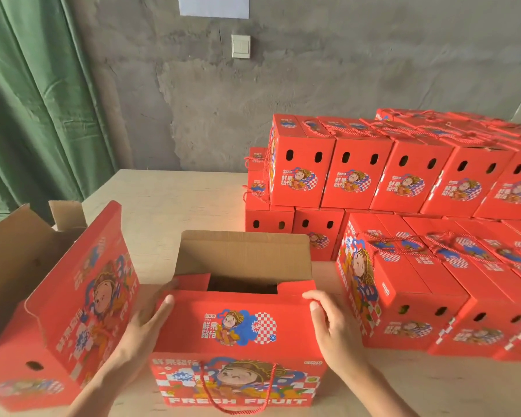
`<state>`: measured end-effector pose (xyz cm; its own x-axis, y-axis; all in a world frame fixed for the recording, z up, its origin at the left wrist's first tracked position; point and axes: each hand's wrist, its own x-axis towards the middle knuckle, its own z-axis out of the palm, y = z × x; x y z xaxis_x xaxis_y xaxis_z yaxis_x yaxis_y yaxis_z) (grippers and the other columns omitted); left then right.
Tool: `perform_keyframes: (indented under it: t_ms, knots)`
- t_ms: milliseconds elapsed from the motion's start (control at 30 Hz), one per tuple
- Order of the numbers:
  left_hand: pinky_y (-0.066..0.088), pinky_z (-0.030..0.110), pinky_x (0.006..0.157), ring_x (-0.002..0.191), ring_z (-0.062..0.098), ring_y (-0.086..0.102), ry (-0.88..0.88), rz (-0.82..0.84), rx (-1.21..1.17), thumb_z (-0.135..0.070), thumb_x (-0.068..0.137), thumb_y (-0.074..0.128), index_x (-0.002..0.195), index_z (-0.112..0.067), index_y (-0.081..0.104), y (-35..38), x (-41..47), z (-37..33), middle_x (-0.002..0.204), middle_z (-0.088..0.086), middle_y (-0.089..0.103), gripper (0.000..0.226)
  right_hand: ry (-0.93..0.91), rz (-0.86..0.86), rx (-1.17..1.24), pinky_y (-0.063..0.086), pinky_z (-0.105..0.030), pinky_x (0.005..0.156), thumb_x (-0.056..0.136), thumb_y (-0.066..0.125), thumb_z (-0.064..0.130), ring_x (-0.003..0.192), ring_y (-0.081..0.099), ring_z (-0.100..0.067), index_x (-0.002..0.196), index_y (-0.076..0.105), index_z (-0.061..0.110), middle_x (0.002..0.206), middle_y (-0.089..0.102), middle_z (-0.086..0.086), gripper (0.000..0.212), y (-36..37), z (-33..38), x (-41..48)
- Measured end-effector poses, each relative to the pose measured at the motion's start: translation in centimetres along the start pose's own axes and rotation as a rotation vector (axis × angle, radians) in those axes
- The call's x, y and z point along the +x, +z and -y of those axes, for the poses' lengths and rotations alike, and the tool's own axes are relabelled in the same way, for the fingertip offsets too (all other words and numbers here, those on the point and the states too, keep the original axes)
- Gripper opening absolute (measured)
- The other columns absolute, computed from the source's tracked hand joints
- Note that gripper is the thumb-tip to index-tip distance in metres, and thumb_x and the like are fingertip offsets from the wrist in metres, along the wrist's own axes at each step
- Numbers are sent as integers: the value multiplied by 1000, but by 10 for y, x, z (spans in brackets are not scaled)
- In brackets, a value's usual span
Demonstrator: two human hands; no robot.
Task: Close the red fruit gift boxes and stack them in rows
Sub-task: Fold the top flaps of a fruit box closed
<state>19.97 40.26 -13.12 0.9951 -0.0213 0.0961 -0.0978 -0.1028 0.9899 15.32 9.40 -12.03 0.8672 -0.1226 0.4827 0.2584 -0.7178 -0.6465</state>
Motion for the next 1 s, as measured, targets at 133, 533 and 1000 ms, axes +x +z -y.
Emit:
perform_keyframes:
  t_ms: [133,533,1000]
  knots:
    - [40,31,97,121,6,49,69,-23,40,-29,93,49,117,-41,56,4,-4,-6,125,-23,55,28,-30,-22,0,38,-7,77,92,50,-2,84,53,-2,95,67,4,90,60,-5,18,-2,-2,0]
    - [50,34,89,109,8,58,15,-135,-59,-27,91,59,87,-36,71,6,7,9,120,-21,62,15,187,-179,116,34,-2,78,88,55,-8,84,57,-7,78,70,1,84,57,2,20,13,5,7]
    - [45,56,97,116,32,56,-59,-62,58,-31,100,42,99,-33,65,26,54,3,127,5,60,23,175,-78,-66,37,-16,76,90,56,1,81,55,-14,77,69,-2,87,58,-7,18,9,-21,43]
